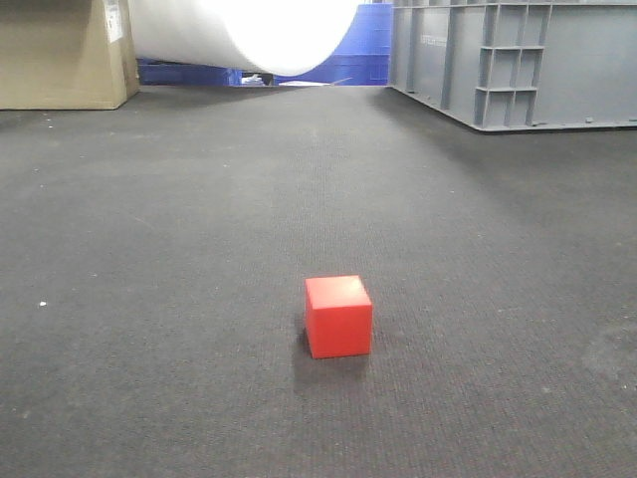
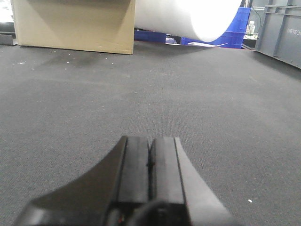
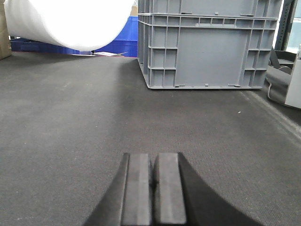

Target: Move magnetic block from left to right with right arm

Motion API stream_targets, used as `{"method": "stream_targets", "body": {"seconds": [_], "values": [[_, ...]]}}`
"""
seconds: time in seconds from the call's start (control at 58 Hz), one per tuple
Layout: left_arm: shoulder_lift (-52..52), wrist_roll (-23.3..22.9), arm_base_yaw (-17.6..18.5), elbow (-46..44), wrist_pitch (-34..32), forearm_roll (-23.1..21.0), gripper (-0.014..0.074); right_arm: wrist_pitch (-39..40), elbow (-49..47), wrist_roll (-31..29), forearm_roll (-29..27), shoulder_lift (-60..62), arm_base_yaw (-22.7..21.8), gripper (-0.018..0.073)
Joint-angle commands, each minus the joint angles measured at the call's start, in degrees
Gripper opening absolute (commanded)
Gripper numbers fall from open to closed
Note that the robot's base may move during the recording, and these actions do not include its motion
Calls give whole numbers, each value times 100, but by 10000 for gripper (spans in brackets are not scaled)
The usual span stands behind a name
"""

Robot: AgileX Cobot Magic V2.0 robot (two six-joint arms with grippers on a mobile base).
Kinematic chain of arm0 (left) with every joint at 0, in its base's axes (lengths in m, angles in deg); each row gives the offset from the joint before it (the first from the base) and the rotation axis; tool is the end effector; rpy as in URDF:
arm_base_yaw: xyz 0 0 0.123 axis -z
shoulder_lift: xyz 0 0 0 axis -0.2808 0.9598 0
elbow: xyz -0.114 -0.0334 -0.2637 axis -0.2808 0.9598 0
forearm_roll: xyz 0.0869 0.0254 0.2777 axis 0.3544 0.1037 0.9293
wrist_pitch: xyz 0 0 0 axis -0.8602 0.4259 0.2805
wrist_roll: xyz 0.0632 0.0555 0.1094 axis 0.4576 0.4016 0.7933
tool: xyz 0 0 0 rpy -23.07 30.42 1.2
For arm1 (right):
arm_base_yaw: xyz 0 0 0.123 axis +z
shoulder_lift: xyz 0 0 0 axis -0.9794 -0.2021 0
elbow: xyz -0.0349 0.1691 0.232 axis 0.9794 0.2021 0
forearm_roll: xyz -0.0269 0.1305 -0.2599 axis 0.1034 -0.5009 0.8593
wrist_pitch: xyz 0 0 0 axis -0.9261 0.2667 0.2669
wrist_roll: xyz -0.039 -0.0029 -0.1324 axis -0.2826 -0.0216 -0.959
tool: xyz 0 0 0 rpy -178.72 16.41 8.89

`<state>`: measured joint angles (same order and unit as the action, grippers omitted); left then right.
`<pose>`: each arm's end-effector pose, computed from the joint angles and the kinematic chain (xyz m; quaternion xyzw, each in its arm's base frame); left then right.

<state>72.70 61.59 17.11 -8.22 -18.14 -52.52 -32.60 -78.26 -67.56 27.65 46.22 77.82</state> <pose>0.1404 -0.0023 0.2012 -0.0106 0.6932 -0.0223 0.7204 0.1405 -0.0013 0.2050 0.0165 0.6836 0.0110 0.7295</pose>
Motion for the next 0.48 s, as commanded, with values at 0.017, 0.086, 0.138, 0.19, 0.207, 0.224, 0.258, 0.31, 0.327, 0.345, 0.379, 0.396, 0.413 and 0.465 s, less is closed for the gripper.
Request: {"method": "stream_targets", "body": {"seconds": [0.017,0.086,0.138,0.19,0.207,0.224,0.258,0.31,0.327,0.345,0.379,0.396,0.413,0.465], "values": [[-61,-43,-3,46,-483,-15,-126,439,-6,-53,-34,123,-22,57],[-61,-43,-3,46,-483,-15,-126,439,-6,-53,-34,123,-22,57],[-61,-43,-3,46,-483,-15,-126,439,-6,-53,-34,123,-22,57],[-61,-43,-3,46,-483,-15,-126,439,-6,-53,-34,123,-22,57],[-61,-43,-3,46,-483,-15,-126,439,-6,-53,-34,123,-22,57],[-61,-43,-3,46,-483,-15,-126,439,-6,-53,-34,123,-22,57],[-61,-43,-3,46,-483,-15,-126,439,-6,-53,-34,123,-22,57],[-61,-43,-3,46,-483,-15,-126,439,-6,-53,-34,123,-22,57],[-61,-43,-3,46,-483,-15,-126,439,-6,-53,-34,123,-22,57],[-61,-43,-3,46,-483,-15,-126,439,-6,-53,-34,123,-22,57],[-61,-43,-3,46,-483,-15,-126,439,-6,-53,-34,123,-22,57],[-61,-43,-3,46,-483,-15,-126,439,-6,-53,-34,123,-22,57],[-61,-43,-3,46,-483,-15,-126,439,-6,-53,-34,123,-22,57],[-61,-43,-3,46,-483,-15,-126,439,-6,-53,-34,123,-22,57]]}}
